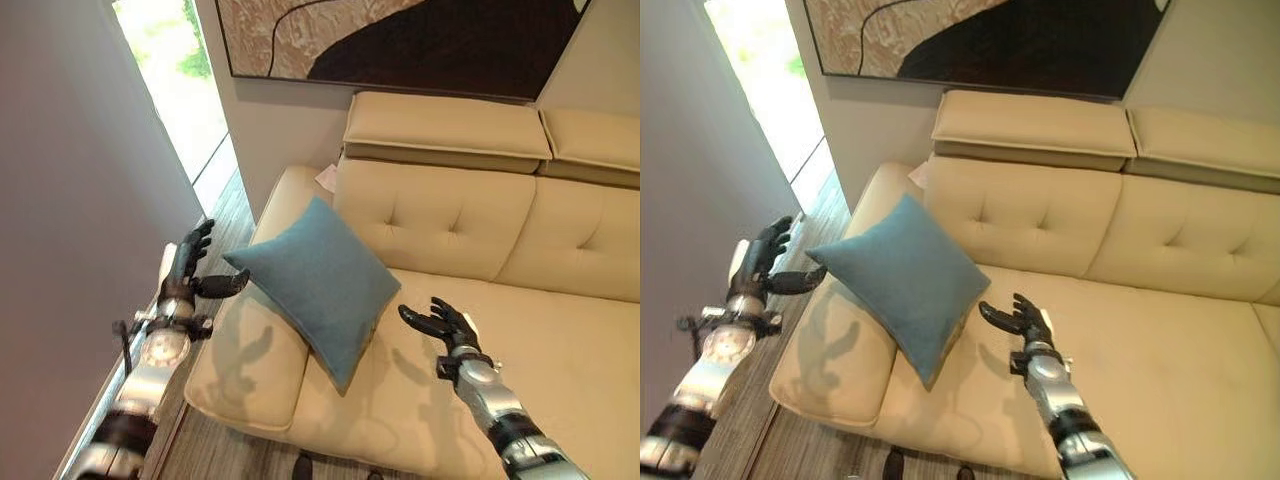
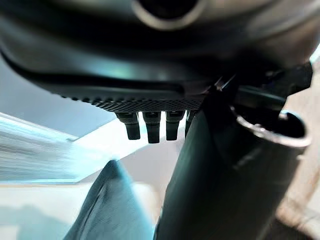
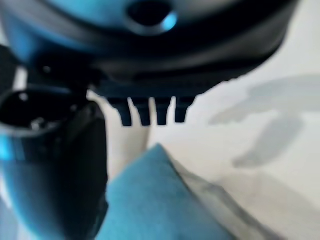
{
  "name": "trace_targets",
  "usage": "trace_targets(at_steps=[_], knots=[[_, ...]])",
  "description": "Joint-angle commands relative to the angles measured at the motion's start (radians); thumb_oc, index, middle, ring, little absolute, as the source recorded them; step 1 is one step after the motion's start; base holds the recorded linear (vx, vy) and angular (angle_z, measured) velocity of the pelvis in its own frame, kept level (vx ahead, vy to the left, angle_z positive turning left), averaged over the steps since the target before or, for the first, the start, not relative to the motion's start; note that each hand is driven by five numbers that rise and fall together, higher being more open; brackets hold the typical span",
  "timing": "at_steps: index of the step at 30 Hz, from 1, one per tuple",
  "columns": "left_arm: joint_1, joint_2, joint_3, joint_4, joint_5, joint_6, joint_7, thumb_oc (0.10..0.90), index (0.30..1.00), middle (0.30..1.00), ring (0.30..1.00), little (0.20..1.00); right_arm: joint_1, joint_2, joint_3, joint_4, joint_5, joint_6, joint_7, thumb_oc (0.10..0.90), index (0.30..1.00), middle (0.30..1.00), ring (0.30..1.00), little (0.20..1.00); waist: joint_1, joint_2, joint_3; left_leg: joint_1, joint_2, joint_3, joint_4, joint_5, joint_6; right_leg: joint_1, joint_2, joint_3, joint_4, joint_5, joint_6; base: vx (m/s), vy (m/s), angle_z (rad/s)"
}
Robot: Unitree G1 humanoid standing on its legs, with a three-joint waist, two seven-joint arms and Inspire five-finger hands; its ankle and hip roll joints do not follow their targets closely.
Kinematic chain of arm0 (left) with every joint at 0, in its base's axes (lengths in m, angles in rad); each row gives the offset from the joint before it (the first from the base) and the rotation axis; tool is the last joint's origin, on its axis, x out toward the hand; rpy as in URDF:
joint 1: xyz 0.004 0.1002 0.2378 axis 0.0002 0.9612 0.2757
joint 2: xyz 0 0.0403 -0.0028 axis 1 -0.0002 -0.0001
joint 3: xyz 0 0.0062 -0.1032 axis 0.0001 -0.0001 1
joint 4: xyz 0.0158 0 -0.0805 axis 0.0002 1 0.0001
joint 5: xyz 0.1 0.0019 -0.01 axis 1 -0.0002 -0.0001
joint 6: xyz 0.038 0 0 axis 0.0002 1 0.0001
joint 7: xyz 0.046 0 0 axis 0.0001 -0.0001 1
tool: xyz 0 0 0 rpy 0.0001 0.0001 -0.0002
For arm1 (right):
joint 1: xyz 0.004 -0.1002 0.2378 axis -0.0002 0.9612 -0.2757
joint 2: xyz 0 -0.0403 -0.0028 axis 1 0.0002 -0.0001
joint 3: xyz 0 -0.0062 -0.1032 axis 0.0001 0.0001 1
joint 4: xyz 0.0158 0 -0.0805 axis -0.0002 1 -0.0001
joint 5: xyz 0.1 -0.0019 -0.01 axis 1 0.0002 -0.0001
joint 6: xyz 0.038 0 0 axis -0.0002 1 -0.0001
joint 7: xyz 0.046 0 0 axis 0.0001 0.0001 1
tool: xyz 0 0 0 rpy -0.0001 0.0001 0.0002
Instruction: Pick up all the scattered cushions and arrange them neatly on the sofa.
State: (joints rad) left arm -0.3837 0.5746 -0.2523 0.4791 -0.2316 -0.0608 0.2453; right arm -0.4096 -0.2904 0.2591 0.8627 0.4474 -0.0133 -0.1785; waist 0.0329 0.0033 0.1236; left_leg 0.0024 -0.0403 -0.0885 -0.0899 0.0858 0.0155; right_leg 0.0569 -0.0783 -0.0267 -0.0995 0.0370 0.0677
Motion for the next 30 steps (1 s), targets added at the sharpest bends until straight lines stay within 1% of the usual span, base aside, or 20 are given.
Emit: trace_targets(at_steps=[1, 3, 5, 8, 9, 10, 11, 12, 14, 17, 20, 24, 26, 28, 29, 30], knots=[[-0.314, -0.001, -0.087, 0.136, 0.110, -0.018, -0.007, 0.800, 0.900, 0.900, 0.900, 0.900, -0.183, 0.043, 0.099, 0.060, 0.058, -0.020, 0.061, 0.800, 0.900, 0.900, 0.900, 0.900, -0.019, 0.004, -0.022, 0.034, -0.017, 0.021, 0.003, -0.115, -0.011, 0.111, -0.022, -0.026, 0.042, -0.092, 0.051, -0.03, -0.024, -0.14], [-0.383, -0.025, -0.133, 0.238, 0.118, -0.013, -0.004, 0.800, 0.900, 0.900, 0.900, 0.900, -0.218, 0.074, 0.158, 0.103, 0.084, -0.004, 0.102, 0.800, 0.900, 0.900, 0.900, 0.900, -0.019, 0.003, -0.015, 0.026, -0.016, 0.023, 0.003, -0.112, -0.013, 0.103, -0.019, -0.025, 0.041, -0.089, 0.051, -0.04, -0.034, -0.03], [-0.429, -0.071, -0.159, 0.335, 0.096, -0.015, -0.001, 0.800, 0.900, 0.900, 0.900, 0.900, -0.242, 0.114, 0.217, 0.136, 0.123, 0.006, 0.140, 0.800, 0.900, 0.900, 0.900, 0.900, -0.021, 0.002, -0.006, 0.014, -0.014, 0.025, 0.003, -0.106, -0.016, 0.091, -0.017, -0.025, 0.038, -0.084, 0.051, -0.05, -0.035, -0.06], [-0.481, -0.138, -0.203, 0.501, 0.066, -0.011, -0.013, 0.800, 0.900, 0.900, 0.900, 0.900, -0.276, 0.166, 0.302, 0.171, 0.146, 0.017, 0.177, 0.800, 0.900, 0.900, 0.900, 0.900, -0.027, 0.002, 0.002, -0.007, -0.013, 0.028, 0.003, -0.096, -0.021, 0.070, -0.013, -0.021, 0.031, -0.076, 0.050, -0.06, -0.022, -0.03], [-0.489, -0.154, -0.216, 0.540, 0.054, -0.009, -0.028, 0.522, 0.484, 0.484, 0.484, 0.484, -0.287, 0.176, 0.325, 0.176, 0.146, 0.018, 0.186, 0.582, 0.573, 0.573, 0.573, 0.573, -0.029, 0.004, 0.004, -0.016, -0.013, 0.028, 0.003, -0.093, -0.022, 0.061, -0.012, -0.020, 0.029, -0.074, 0.050, -0.05, -0.017, -0.08], [-0.491, -0.166, -0.230, 0.577, 0.056, -0.003, -0.043, 0.400, 0.300, 0.300, 0.300, 0.300, -0.290, 0.189, 0.347, 0.190, 0.141, 0.023, 0.197, 0.488, 0.432, 0.432, 0.432, 0.432, -0.030, 0.005, 0.005, -0.022, -0.012, 0.029, 0.003, -0.091, -0.022, 0.055, -0.011, -0.019, 0.028, -0.072, 0.050, -0.05, -0.015, -0.07], [-0.493, -0.182, -0.245, 0.627, 0.070, 0.004, -0.050, 0.400, 0.300, 0.300, 0.300, 0.300, -0.297, 0.199, 0.375, 0.204, 0.126, 0.027, 0.204, 0.419, 0.328, 0.328, 0.328, 0.328, -0.031, 0.007, 0.008, -0.028, -0.012, 0.032, 0.003, -0.089, -0.023, 0.047, -0.010, -0.019, 0.026, -0.068, 0.051, -0.04, -0.013, -0.02], [-0.501, -0.192, -0.258, 0.650, 0.089, 0.014, -0.043, 0.400, 0.300, 0.300, 0.300, 0.300, -0.302, 0.208, 0.392, 0.214, 0.108, 0.031, 0.208, 0.400, 0.300, 0.300, 0.300, 0.300, -0.031, 0.007, 0.008, -0.033, -0.011, 0.032, 0.003, -0.087, -0.023, 0.043, -0.010, -0.020, 0.025, -0.067, 0.052, 0.00, 0.000, 0.00], [-0.477, -0.220, -0.292, 0.722, 0.197, 0.034, -0.026, 0.400, 0.300, 0.300, 0.300, 0.300, -0.301, 0.240, 0.407, 0.245, 0.078, 0.033, 0.210, 0.400, 0.300, 0.300, 0.300, 0.300, -0.031, 0.004, 0.008, -0.039, -0.011, 0.033, 0.003, -0.085, -0.023, 0.038, -0.011, -0.015, 0.024, -0.065, 0.051, 0.00, 0.000, 0.00], [-0.420, -0.251, -0.271, 0.792, 0.194, 0.053, -0.045, 0.400, 0.300, 0.300, 0.300, 0.300, -0.282, 0.263, 0.407, 0.276, 0.040, 0.034, 0.195, 0.400, 0.300, 0.300, 0.300, 0.300, -0.037, 0.002, 0.005, -0.032, -0.011, 0.038, 0.003, -0.090, -0.022, 0.043, -0.011, -0.008, 0.024, -0.066, 0.050, 0.01, -0.003, -0.01], [-0.359, -0.264, -0.235, 0.794, 0.165, 0.051, -0.047, 0.400, 0.300, 0.300, 0.300, 0.300, -0.246, 0.265, 0.369, 0.295, 0.013, 0.025, 0.166, 0.400, 0.300, 0.300, 0.300, 0.300, -0.044, 0.004, 0.002, -0.014, -0.010, 0.042, 0.003, -0.097, -0.021, 0.055, -0.011, -0.006, 0.025, -0.070, 0.048, 0.05, 0.002, -0.02], [-0.314, -0.262, -0.223, 0.711, 0.147, 0.036, -0.040, 0.400, 0.300, 0.300, 0.300, 0.300, -0.189, 0.232, 0.288, 0.248, 0.054, 0.006, 0.131, 0.400, 0.300, 0.300, 0.300, 0.300, -0.054, 0.009, -0.003, 0.010, -0.011, 0.042, 0.003, -0.105, -0.020, 0.076, -0.011, -0.008, 0.026, -0.073, 0.048, 0.02, 0.004, 0.00], [-0.289, -0.251, -0.202, 0.581, 0.111, 0.019, -0.034, 0.400, 0.300, 0.300, 0.300, 0.300, -0.132, 0.200, 0.242, 0.156, 0.074, -0.007, 0.118, 0.400, 0.300, 0.300, 0.300, 0.300, -0.058, 0.010, -0.004, 0.019, -0.010, 0.042, 0.003, -0.107, -0.019, 0.082, -0.012, -0.011, 0.029, -0.074, 0.048, 0.00, 0.000, 0.00], [-0.253, -0.239, -0.163, 0.463, 0.063, -0.003, -0.027, 0.400, 0.300, 0.300, 0.300, 0.300, -0.062, 0.144, 0.190, 0.023, 0.066, -0.024, 0.102, 0.400, 0.300, 0.300, 0.300, 0.300, -0.065, 0.010, -0.008, 0.026, -0.010, 0.040, 0.003, -0.110, -0.018, 0.087, -0.012, -0.013, 0.034, -0.075, 0.049, 0.00, 0.000, 0.02], [-0.233, -0.232, -0.146, 0.401, 0.046, -0.011, -0.027, 0.400, 0.300, 0.300, 0.300, 0.300, -0.021, 0.110, 0.154, -0.046, 0.056, -0.034, 0.088, 0.800, 0.900, 0.900, 0.900, 0.900, -0.070, 0.011, -0.010, 0.031, -0.010, 0.040, 0.003, -0.112, -0.016, 0.087, -0.012, -0.015, 0.037, -0.076, 0.050, 0.00, 0.000, 0.00], [-0.215, -0.227, -0.134, 0.346, 0.036, -0.015, -0.025, 0.400, 0.300, 0.300, 0.300, 0.300, 0.021, 0.086, 0.117, -0.083, 0.048, -0.043, 0.074, 0.800, 0.900, 0.900, 0.900, 0.900, -0.073, 0.014, -0.014, 0.035, -0.011, 0.040, 0.003, -0.114, -0.015, 0.090, -0.012, -0.014, 0.039, -0.077, 0.051, 0.00, 0.000, 0.00]])
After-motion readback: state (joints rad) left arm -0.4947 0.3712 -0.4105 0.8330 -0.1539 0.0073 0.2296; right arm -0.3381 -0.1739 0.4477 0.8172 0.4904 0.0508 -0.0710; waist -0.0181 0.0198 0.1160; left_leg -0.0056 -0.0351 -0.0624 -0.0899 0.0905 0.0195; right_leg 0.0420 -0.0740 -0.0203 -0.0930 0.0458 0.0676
